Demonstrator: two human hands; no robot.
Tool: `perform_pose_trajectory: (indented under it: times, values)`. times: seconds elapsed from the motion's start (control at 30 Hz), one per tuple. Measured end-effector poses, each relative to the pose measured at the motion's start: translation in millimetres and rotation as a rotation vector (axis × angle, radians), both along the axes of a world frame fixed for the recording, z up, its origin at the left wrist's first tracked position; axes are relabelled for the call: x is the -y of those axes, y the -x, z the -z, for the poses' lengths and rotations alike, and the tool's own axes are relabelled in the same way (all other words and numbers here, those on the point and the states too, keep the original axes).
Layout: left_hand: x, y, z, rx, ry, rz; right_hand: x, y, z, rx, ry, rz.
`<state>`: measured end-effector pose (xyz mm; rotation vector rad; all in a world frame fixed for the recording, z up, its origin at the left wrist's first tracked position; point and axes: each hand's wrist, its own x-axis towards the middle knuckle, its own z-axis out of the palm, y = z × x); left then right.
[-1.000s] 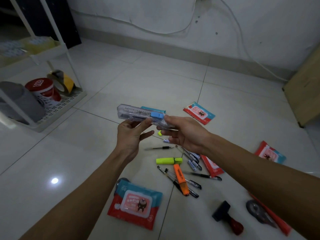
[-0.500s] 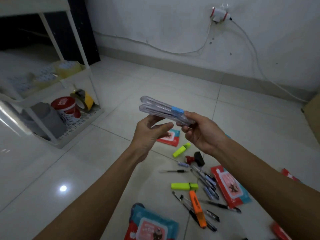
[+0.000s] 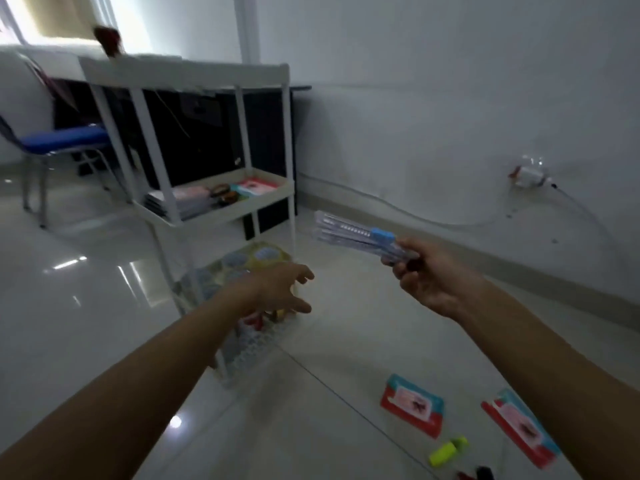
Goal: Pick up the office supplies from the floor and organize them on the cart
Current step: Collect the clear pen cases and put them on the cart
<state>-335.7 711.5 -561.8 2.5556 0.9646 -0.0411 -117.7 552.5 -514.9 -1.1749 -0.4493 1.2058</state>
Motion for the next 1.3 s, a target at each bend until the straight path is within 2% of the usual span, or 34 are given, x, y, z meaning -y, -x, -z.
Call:
perform_pose_trajectory:
  times: [0.07, 0.13, 0.27, 0.33, 0.43, 0.7, 0.87, 0.93, 1.07, 1.3]
  values:
    - [-18.3, 17.4, -22.0, -0.114, -0.238, 0.022, -17.3, 14.5, -18.0, 0.042, 0.011, -0.031]
    - [-34.8, 32.1, -39.3, -0.142, -0.437, -0.007, -33.8, 27.0, -31.9, 0.067, 0.014, -0.054]
    - [-68.8, 55.5, -48.8, -0.091, -0.677, -0.113, -73.7, 40.2, -49.2, 0.133, 0.018, -0.076]
    - [-85.8, 62.8, -40.2, -0.056, -0.746, -0.229, -97.9, 39.8, -53.5, 0.171, 0.024, -0.106]
    - [-104.2, 64.9, -15.3, 0.037, -0.801, -0.364, -141.6, 36.7, -57.4, 0.203, 0.035, -0.134]
    - [-116.6, 50.1, 61.0, 0.076, -0.963, -0.397, -273.1, 69.2, -65.6, 0.358, 0.044, -0.255]
    - [-118.8, 49.6, 66.0, 0.114, -1.026, -0.452, -326.3, 92.0, -66.7, 0.478, 0.079, -0.389]
    - [-113.5, 48.0, 61.5, 0.17, -1.036, -0.511, -337.5, 98.4, -64.5, 0.527, 0.099, -0.468]
    - [-103.7, 48.6, 60.4, 0.161, -1.061, -0.62, -347.2, 108.4, -56.2, 0.636, 0.162, -0.63]
    - [-104.0, 42.9, 56.3, 0.161, -1.03, -0.649, -354.6, 120.1, -61.1, 1.146, 0.205, -0.824]
